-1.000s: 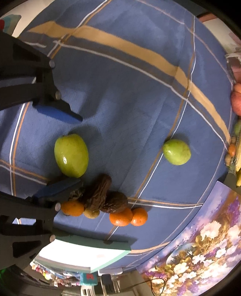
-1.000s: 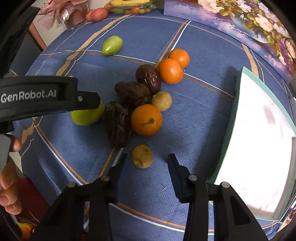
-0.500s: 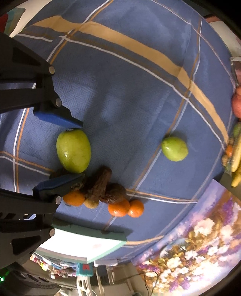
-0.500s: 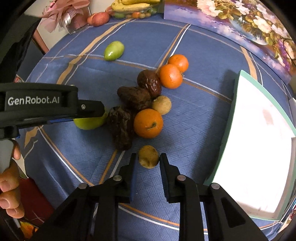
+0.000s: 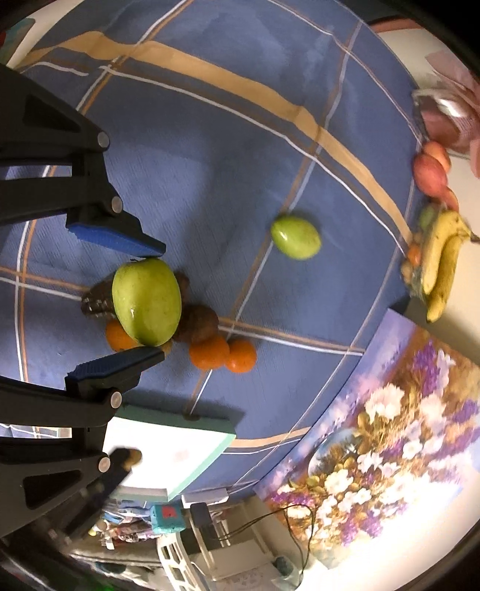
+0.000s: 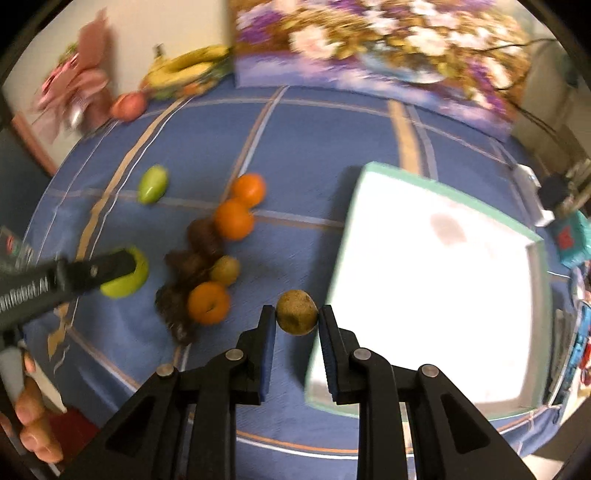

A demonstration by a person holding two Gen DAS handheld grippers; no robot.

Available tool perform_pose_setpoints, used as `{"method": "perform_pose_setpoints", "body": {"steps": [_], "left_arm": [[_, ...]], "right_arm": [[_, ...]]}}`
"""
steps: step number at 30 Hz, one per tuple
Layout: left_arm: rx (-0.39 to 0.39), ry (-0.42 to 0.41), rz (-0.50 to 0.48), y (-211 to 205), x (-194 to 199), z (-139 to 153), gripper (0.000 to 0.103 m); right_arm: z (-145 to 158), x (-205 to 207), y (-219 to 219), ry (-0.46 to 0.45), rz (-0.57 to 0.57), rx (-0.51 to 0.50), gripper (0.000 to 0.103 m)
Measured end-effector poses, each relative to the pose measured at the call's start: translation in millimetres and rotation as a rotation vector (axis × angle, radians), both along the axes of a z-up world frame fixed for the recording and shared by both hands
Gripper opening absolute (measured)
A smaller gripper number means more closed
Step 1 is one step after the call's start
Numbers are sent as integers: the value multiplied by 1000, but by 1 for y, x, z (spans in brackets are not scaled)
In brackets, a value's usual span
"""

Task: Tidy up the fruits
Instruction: 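Carry the yellow fruit to the tray with the right tool while the left grasps a green pear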

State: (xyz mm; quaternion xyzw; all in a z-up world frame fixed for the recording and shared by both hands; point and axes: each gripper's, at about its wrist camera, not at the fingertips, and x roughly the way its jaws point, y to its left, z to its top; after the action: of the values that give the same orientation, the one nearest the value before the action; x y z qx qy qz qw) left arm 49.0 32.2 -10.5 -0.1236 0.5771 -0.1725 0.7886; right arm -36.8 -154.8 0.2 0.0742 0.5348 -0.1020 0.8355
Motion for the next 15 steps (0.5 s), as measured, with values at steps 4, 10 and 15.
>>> {"method": "perform_pose_setpoints", "body": {"steps": [4,10,15], "left_arm": [[38,-26,-24,-14,0,4,53],[33,-32,-46,-34,9,4,53],[44,-52,-100,-69,14,11,53]], "right_arm": [[11,9,-17,-47,-50,-18,25],[13,13,-52,-80,-99,-27,25],[14,19,-86,-60,-120,-30,25]]}}
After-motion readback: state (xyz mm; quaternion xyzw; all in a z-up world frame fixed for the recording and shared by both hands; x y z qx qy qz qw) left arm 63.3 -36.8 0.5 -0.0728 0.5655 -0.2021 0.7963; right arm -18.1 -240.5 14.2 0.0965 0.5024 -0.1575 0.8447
